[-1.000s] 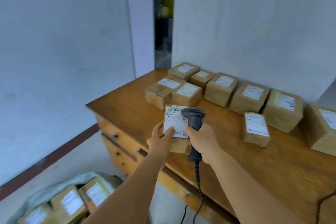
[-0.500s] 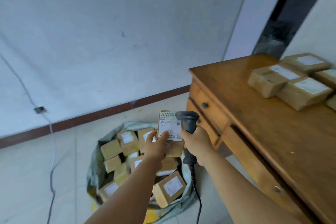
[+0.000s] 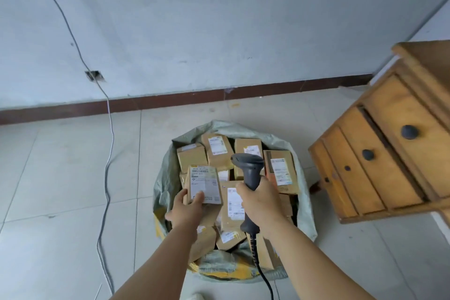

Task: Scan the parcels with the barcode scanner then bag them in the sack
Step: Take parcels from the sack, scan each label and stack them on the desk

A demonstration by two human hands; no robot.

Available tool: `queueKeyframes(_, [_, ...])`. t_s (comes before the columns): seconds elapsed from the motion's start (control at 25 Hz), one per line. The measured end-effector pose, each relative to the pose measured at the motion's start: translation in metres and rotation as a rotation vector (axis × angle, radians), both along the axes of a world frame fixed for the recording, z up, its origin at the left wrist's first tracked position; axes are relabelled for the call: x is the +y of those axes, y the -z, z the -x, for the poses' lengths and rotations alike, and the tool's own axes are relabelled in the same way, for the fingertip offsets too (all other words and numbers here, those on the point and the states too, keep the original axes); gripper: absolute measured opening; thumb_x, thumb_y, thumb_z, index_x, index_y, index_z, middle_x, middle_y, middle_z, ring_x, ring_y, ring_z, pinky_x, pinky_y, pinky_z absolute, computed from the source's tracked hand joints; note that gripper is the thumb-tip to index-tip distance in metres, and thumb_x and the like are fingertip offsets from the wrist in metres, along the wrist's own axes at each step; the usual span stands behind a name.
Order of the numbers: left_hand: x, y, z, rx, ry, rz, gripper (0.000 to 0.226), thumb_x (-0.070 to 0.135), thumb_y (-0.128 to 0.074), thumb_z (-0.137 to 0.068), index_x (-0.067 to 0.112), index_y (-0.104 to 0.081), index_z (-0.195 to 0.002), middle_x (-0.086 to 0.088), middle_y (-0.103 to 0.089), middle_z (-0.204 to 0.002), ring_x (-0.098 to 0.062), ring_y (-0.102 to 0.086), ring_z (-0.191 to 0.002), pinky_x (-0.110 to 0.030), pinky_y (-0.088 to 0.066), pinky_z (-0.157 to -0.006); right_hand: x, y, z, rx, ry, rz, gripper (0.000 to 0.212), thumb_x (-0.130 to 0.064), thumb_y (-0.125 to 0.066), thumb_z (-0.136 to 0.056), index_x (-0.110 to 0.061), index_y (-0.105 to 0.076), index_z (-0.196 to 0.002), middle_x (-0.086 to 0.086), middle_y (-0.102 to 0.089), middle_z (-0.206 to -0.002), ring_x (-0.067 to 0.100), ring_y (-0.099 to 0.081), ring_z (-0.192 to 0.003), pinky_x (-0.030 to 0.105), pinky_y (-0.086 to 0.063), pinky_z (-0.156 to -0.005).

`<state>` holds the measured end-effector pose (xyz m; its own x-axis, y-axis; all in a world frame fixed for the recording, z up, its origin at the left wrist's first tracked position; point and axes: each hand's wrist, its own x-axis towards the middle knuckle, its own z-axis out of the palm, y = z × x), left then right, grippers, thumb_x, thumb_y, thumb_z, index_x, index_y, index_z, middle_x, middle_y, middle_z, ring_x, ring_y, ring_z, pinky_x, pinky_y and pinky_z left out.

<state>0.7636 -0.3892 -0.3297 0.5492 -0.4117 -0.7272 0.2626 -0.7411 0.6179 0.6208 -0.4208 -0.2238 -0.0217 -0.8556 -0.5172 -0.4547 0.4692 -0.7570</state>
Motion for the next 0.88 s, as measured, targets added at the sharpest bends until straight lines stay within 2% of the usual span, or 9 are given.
queueKeyframes(0.08, [-0.01, 0.038, -0.023, -0.078, 0.008, -0.055, 0.054, 0.037, -0.066, -0.088, 0.03, -0.047, -0.137, -0.016, -0.038, -0.132, -0.021, -0.051, -0.074, -0.033, -0.045, -0.077, -0.013, 0.038, -0.021, -0.01, -0.02, -0.038, 0.018, -0.02, -0.057, -0.09, -0.014, -0.046, -0.078, 0.003, -0.05, -0.066, 0.017, -0.051, -0.059, 0.023, -0.037, -0.051])
queueKeyframes(0.2, [-0.021, 0.109, -0.056, -0.163, 0.058, -0.18, 0.056, 0.042, -0.065, -0.086, 0.035, -0.043, -0.138, -0.013, -0.033, -0.127, -0.037, -0.054, -0.102, -0.045, -0.049, -0.092, -0.029, 0.1, -0.048, -0.02, -0.048, -0.096, 0.017, -0.021, -0.056, -0.091, -0.012, -0.047, -0.08, 0.004, -0.05, -0.067, 0.018, -0.05, -0.058, 0.024, -0.037, -0.052])
queueKeyframes(0.28, [-0.028, 0.151, -0.069, -0.196, 0.092, -0.243, 0.055, 0.043, -0.064, -0.085, 0.037, -0.043, -0.135, -0.014, -0.031, -0.129, -0.041, -0.051, -0.108, -0.049, -0.048, -0.095, -0.035, 0.136, -0.057, -0.013, -0.056, -0.116, 0.016, -0.022, -0.057, -0.091, -0.011, -0.048, -0.081, 0.005, -0.05, -0.067, 0.018, -0.05, -0.058, 0.025, -0.038, -0.054])
queueKeyframes(0.44, [-0.038, 0.225, -0.083, -0.24, 0.171, -0.267, 0.048, 0.037, -0.061, -0.09, 0.031, -0.043, -0.134, -0.014, -0.032, -0.134, -0.04, -0.049, -0.112, -0.048, -0.047, -0.095, -0.041, 0.192, -0.062, 0.031, -0.073, -0.138, 0.015, -0.022, -0.057, -0.09, -0.012, -0.05, -0.082, 0.006, -0.052, -0.068, 0.018, -0.049, -0.057, 0.024, -0.038, -0.054])
queueKeyframes(0.56, [-0.036, 0.266, -0.083, -0.189, 0.435, -0.262, 0.05, 0.026, -0.044, -0.098, 0.024, -0.034, -0.147, -0.013, -0.034, -0.146, -0.034, -0.047, -0.124, -0.043, -0.044, -0.099, -0.043, 0.216, -0.061, 0.064, -0.093, -0.136, 0.015, -0.022, -0.057, -0.09, -0.011, -0.051, -0.083, 0.006, -0.053, -0.068, 0.016, -0.049, -0.056, 0.024, -0.038, -0.053])
queueKeyframes(0.64, [-0.033, 0.272, -0.078, -0.156, 0.596, -0.283, 0.055, 0.024, -0.038, -0.1, 0.022, -0.022, -0.152, -0.01, -0.021, -0.156, -0.029, -0.029, -0.139, -0.042, -0.033, -0.111, -0.042, 0.221, -0.06, 0.078, -0.093, -0.137, 0.015, -0.022, -0.056, -0.091, -0.011, -0.05, -0.082, 0.005, -0.053, -0.068, 0.015, -0.05, -0.056, 0.022, -0.037, -0.051])
queueKeyframes(0.76, [-0.029, 0.255, -0.065, -0.146, 0.585, -0.252, 0.059, 0.026, -0.04, -0.1, 0.024, -0.015, -0.154, -0.004, -0.005, -0.161, -0.024, -0.02, -0.144, -0.038, -0.03, -0.112, -0.038, 0.213, -0.054, 0.077, -0.064, -0.128, 0.014, -0.023, -0.057, -0.091, -0.011, -0.052, -0.084, 0.004, -0.054, -0.069, 0.018, -0.056, -0.062, 0.023, -0.04, -0.052])
queueKeyframes(0.88, [-0.031, 0.207, -0.041, -0.158, 0.5, -0.126, 0.058, 0.031, -0.045, -0.1, 0.023, -0.022, -0.153, -0.003, -0.015, -0.16, -0.022, -0.021, -0.145, -0.039, -0.031, -0.11, -0.032, 0.183, -0.041, 0.063, -0.022, -0.102, 0.016, -0.023, -0.057, -0.091, -0.011, -0.05, -0.082, 0.002, -0.052, -0.066, 0.019, -0.057, -0.064, 0.024, -0.04, -0.054])
